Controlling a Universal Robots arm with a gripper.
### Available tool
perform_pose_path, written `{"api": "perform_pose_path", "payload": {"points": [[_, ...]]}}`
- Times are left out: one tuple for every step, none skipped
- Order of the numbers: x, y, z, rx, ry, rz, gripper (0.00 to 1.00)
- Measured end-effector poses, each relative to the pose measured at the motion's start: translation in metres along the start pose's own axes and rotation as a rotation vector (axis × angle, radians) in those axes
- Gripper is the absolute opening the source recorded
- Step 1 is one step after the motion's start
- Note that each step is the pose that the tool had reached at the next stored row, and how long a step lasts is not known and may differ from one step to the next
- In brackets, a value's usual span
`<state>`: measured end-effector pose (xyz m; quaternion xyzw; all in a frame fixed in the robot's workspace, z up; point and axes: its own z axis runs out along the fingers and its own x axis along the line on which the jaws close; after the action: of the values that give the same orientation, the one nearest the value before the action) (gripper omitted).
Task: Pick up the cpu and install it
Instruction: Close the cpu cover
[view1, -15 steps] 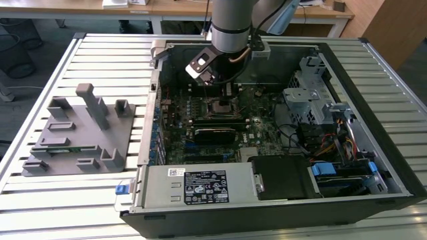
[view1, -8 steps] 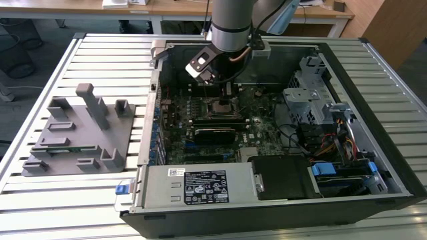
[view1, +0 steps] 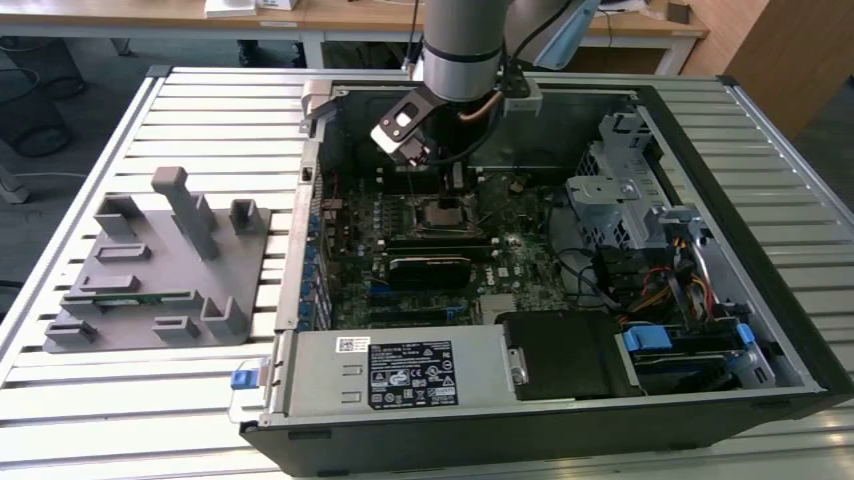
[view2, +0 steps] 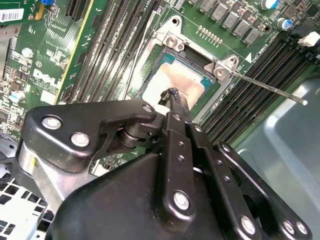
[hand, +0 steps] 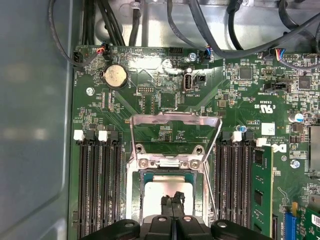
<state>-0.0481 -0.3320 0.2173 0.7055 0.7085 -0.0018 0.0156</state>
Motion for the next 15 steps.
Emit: {"api": "perform_pose_path", "payload": {"points": [[0.0,0.0,-0.0004,0.0,0.0,0.0,0.11],[0.0,0.0,-0.0008,0.0,0.0001,0.0,0.11],[0.0,0.0,-0.0011,-0.0001,0.0001,0.0,0.11],[0.0,0.0,-0.0017,0.0,0.0,0.0,0.11],[-0.0001,0.0,-0.0024,0.0,0.0,0.0,0.11],[-0.0001,0.0001,-0.0032,0.0,0.0,0.0,0.11],[-0.0001,0.0001,-0.0038,0.0002,0.0,0.0,0.11],[-0.0001,0.0001,-0.0045,0.0007,0.0,0.0,0.11],[-0.0001,0.0001,-0.005,0.0009,-0.0001,0.0,0.11],[-0.0001,0.0001,-0.0058,0.0011,0.0,0.0,0.11],[-0.0002,0.0001,-0.0069,0.0017,0.0001,0.0,0.11],[-0.0002,0.0003,-0.0083,0.0029,0.0001,0.0,0.11],[-0.0002,0.0004,-0.0096,0.0047,0.0001,0.0,0.11],[-0.0003,0.0003,-0.0108,0.0051,0.0001,0.0,0.11],[-0.0002,0.0003,-0.0113,0.005,0.0002,0.0,0.11]]}}
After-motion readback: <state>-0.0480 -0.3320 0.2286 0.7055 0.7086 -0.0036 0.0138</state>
